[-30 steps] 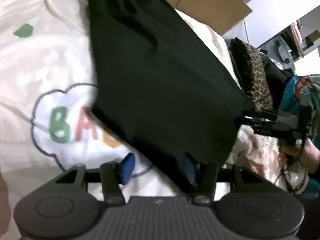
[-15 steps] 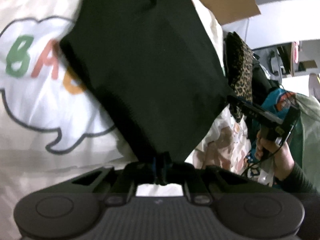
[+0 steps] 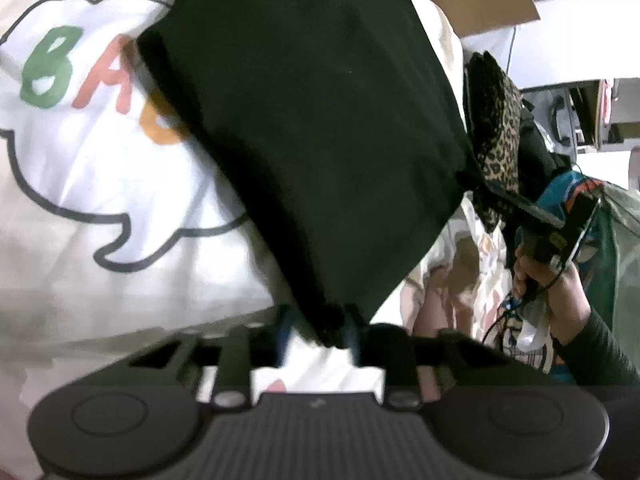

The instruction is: Fold clothes

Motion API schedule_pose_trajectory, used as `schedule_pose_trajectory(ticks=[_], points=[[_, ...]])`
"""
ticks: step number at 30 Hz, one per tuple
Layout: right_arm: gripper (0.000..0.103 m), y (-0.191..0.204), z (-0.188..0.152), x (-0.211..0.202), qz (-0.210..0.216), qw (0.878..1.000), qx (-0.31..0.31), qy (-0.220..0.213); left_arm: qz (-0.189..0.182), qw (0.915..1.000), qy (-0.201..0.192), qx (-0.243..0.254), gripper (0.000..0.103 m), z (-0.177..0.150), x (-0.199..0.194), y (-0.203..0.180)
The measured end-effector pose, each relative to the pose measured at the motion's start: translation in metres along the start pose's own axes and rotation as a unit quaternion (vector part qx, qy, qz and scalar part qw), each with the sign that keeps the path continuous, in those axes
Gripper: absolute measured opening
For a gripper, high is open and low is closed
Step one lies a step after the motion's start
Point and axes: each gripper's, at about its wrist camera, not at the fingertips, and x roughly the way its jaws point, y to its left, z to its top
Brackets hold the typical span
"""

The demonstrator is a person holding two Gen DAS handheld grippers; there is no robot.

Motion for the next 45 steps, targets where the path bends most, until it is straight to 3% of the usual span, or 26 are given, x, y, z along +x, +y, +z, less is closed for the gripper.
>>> schedule_pose_trajectory(ticks=[3,9,13,19,22,24,25,28,30,33,40,45], points=[[0.052,0.0,0.001,0.002,0.0,1.0,-0.004,0.002,-0.028,0.9988,-0.007,-0.039,0.052,0.001,0.006,0.01],[0.053,-0.002,0.001,0.003,0.005,1.0,-0.004,0.007,-0.083,0.991,-0.019,-0.103,0.055,0.003,0.012,0.03],[0.053,-0.003,0.002,0.006,0.008,1.0,-0.004,0.01,-0.113,0.9854,-0.024,-0.125,0.055,0.003,0.016,0.037],[0.053,-0.005,0.004,0.008,0.011,1.0,0.003,0.014,-0.138,0.9838,-0.03,-0.11,0.054,0.004,0.025,0.032],[0.053,-0.007,0.003,0.009,0.015,1.0,0.011,0.015,-0.139,0.9843,-0.027,-0.106,0.044,0.002,0.026,0.033],[0.053,-0.008,0.003,0.009,0.017,1.0,0.014,0.016,-0.138,0.9829,-0.023,-0.12,0.022,0.0,0.028,0.038],[0.053,-0.009,0.003,0.009,0.018,1.0,0.018,0.017,-0.141,0.9814,-0.022,-0.128,0.02,-0.002,0.029,0.041],[0.054,-0.011,0.003,0.01,0.022,0.999,0.027,0.018,-0.148,0.9794,-0.021,-0.136,0.018,-0.005,0.03,0.044],[0.054,-0.011,0.002,0.009,0.023,0.999,0.028,0.018,-0.148,0.9801,-0.019,-0.131,0.011,-0.003,0.031,0.043],[0.054,-0.012,0.003,0.007,0.023,0.999,0.036,0.02,-0.146,0.9804,-0.018,-0.131,0.007,-0.002,0.031,0.042],[0.054,-0.025,-0.002,-0.02,0.059,0.991,0.119,-0.001,-0.153,0.98,-0.013,-0.127,0.005,0.0,0.021,0.034],[0.054,-0.034,-0.015,-0.03,0.1,0.977,0.186,-0.008,-0.123,0.9865,-0.003,-0.108,0.004,0.005,0.016,0.024]])
